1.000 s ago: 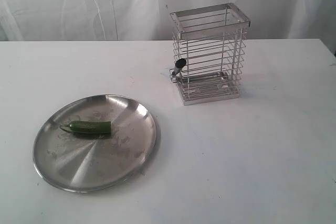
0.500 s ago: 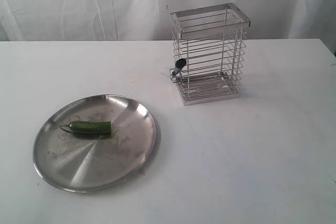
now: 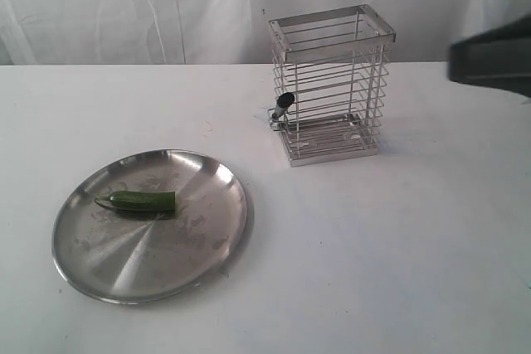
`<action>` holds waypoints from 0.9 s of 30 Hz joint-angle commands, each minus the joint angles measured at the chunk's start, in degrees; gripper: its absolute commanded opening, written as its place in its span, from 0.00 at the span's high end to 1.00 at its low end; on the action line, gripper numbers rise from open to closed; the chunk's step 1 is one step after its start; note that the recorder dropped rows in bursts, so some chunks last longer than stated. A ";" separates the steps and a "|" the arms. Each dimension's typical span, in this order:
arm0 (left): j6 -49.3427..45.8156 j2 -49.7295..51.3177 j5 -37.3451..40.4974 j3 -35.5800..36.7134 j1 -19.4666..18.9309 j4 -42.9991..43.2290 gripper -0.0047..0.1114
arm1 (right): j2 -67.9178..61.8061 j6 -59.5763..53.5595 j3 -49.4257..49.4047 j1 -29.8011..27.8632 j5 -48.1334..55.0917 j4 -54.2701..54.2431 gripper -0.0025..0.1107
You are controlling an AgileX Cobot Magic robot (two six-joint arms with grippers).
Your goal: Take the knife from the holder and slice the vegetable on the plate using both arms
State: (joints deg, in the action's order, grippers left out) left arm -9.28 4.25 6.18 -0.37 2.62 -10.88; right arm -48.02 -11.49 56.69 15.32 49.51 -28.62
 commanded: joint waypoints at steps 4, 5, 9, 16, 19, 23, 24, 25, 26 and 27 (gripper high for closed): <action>0.27 -0.27 -0.14 0.37 -0.09 -0.10 0.96 | -23.07 1.35 7.38 0.09 0.94 -17.77 0.38; 0.27 -0.27 -0.14 0.37 -0.09 -0.10 0.96 | -25.45 1.35 8.41 0.09 0.95 -18.35 0.38; 0.27 -0.27 -0.14 0.37 -0.09 -0.10 0.96 | -35.09 2.84 12.98 0.09 2.35 -19.73 0.38; 0.27 -0.27 -0.14 0.37 -0.09 -0.10 0.96 | -44.81 4.79 16.58 0.09 -0.09 -23.81 0.38; 0.27 -0.27 -0.14 0.37 -0.09 -0.10 0.96 | -46.89 6.70 16.97 0.09 -2.95 -23.96 0.39; 0.27 -0.27 -0.14 0.37 -0.09 -0.10 0.96 | -49.62 6.63 17.92 0.09 -4.19 -25.65 0.39; 0.27 -0.27 -0.14 0.37 -0.09 -0.10 0.96 | -50.34 6.63 18.27 0.09 -4.60 -25.65 0.39; 0.27 -0.27 -0.14 0.37 -0.09 -0.10 0.96 | -51.01 6.74 18.53 0.09 -4.74 -25.80 0.39; 0.27 -0.27 -0.14 0.37 -0.09 -0.10 0.96 | -51.53 6.74 18.80 0.09 -4.88 -25.80 0.39; 0.27 -0.27 -0.14 0.37 -0.09 -0.10 0.96 | -52.10 6.74 19.06 0.09 -5.03 -25.80 0.39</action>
State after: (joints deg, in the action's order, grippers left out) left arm -9.28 4.25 6.18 -0.37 2.62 -10.88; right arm -98.87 -4.99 74.91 15.32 45.47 -53.87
